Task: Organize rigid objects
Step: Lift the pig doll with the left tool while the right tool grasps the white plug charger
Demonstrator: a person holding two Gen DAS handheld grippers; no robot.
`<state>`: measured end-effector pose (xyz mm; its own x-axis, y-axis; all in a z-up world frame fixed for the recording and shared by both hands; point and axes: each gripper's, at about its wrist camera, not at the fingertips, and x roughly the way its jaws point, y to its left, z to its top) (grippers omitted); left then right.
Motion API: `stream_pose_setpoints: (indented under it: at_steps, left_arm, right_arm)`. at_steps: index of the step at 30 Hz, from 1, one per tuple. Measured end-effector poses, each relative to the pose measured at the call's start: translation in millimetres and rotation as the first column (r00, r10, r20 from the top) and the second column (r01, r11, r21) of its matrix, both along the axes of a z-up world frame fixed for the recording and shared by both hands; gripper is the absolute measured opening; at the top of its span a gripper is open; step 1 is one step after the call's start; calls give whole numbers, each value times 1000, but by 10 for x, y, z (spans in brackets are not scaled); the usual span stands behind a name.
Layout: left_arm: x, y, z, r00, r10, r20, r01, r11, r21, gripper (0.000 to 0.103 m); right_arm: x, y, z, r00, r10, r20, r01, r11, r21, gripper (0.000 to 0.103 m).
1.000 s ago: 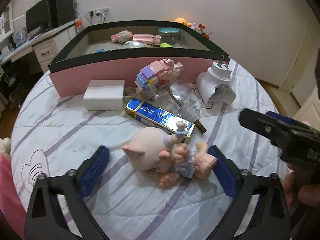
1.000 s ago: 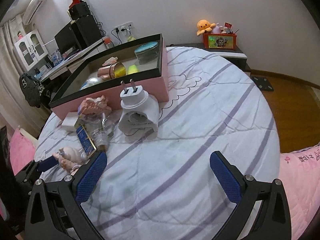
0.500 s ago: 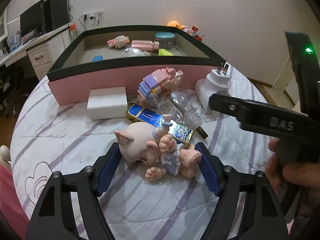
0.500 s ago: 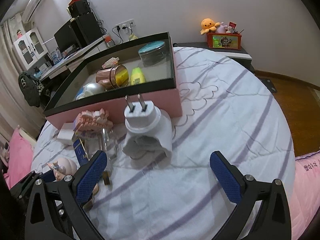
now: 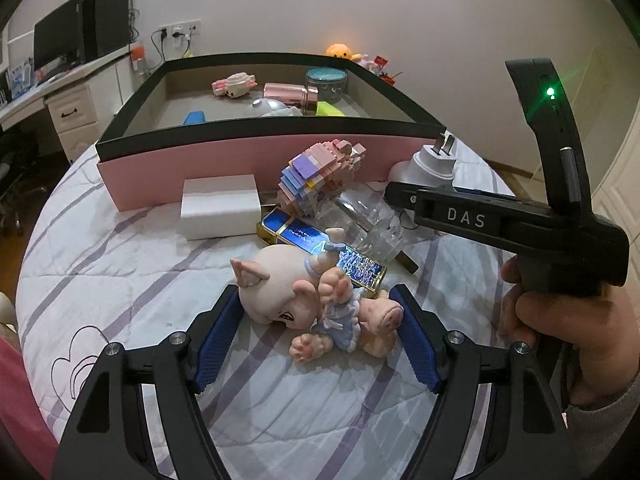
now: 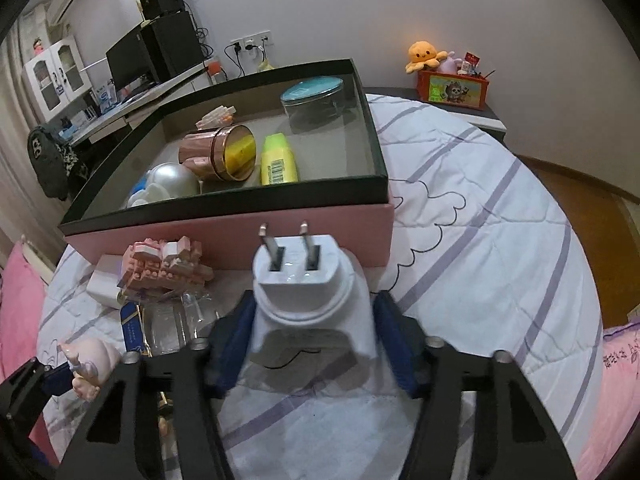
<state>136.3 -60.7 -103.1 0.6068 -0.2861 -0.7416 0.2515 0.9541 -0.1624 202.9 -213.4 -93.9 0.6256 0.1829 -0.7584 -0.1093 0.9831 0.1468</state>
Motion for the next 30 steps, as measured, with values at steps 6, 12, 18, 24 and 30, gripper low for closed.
stream_pose_setpoints:
  at_steps: [6, 12, 18, 24, 30]
  left_arm:
    - [-42, 22, 36, 1000, -2, 14, 2, 1000, -11, 76]
    - [-117, 60, 120, 999, -5, 38, 6, 1000, -25, 76]
    - [-210, 152, 255, 997, 2, 72, 1, 999, -46, 76]
    - [-229, 260, 359, 995, 27, 100, -22, 998, -58, 76]
    - [-216, 284, 333, 995, 33, 92, -28, 998, -54, 76]
  right_arm:
    - [-100, -10, 50, 1000, -5, 11, 5, 1000, 12, 55]
    - [-268, -46, 181, 999, -10, 38, 9, 1000, 17, 55]
    - [-416, -77, 393, 997, -5, 83, 3, 1000, 21, 48]
    - [-421, 12, 395, 998, 25, 60, -22, 999, -43, 18]
    - [-532, -106, 243, 999, -11, 34, 10, 1000, 24, 76]
